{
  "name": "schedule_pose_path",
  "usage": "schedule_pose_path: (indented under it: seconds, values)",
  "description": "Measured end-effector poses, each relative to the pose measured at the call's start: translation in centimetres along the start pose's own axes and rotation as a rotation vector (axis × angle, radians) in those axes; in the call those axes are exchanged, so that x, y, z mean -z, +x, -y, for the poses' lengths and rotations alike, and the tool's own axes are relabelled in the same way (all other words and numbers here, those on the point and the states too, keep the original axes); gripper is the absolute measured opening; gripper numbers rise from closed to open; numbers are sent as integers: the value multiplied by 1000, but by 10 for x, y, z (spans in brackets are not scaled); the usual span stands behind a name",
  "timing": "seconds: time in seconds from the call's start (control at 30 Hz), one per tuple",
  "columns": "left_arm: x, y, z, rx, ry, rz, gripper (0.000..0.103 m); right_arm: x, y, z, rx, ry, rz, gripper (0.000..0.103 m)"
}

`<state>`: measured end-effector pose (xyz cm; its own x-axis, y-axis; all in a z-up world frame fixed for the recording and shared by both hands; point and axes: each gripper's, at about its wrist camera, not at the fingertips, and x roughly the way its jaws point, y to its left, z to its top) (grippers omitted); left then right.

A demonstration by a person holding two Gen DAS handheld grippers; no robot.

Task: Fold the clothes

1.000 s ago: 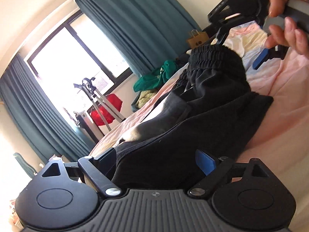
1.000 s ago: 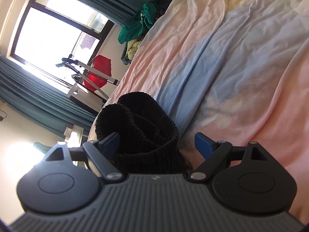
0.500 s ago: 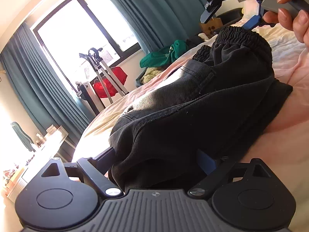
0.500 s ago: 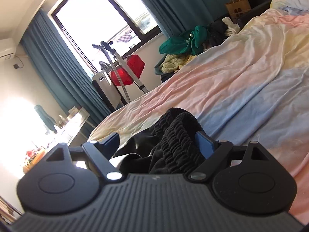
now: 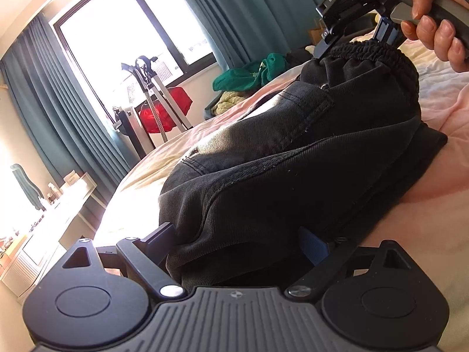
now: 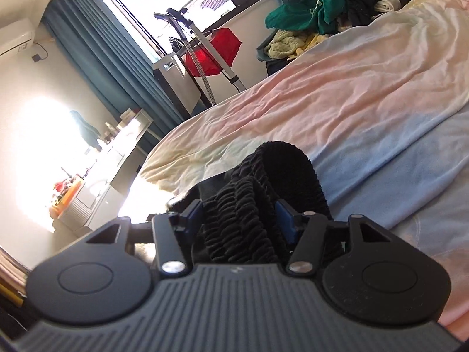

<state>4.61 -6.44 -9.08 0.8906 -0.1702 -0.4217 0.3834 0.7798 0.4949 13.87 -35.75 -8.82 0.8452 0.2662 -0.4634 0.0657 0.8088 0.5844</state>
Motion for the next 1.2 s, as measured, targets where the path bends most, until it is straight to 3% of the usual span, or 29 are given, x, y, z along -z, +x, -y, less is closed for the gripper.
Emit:
schedule_pose_path:
  seconds: [0.07,0.1,0.27,0.37,0.47,0.53,0.63,0.87,0.9,0.97,1.0,1.03,1.1,1.2]
  values:
    - [0,-1,-3,3,-27,-4,93,-3,3,7,35,10,13,41]
    - [0,-1,-5,4,-40,-5,93,-5,2,12,47,25,29,21]
    - [-1,-1,-15,14,-124,-23,93,-19,-28,53,49,183,235,3]
    - [-1,1,-24,25,-197,-46,93,-17,-37,87,74,253,259,3]
    - [-3,3,-30,30,-247,-59,94,3,-32,119,60,363,179,4]
    - [-3,3,-34,34,-273,-66,94,9,-32,120,69,345,149,4]
    - [-2,0,-39,42,-303,-67,94,10,-39,113,63,355,188,6]
    - [5,-3,-64,84,-431,-59,95,20,-62,82,183,317,173,8]
    - [7,-3,-68,88,-457,-62,95,23,-68,78,190,329,178,10]
    - [13,-4,-78,79,-521,-83,95,29,-80,71,182,359,189,34]
    - [17,-4,-85,66,-564,-105,94,33,-85,68,169,374,191,68]
    - [22,-3,-92,59,-611,-128,94,38,-87,64,148,384,179,95]
    - [32,-3,-107,85,-703,-150,94,48,-90,55,102,399,145,98]
    - [42,-5,-121,111,-790,-168,94,57,-68,38,23,350,-29,97]
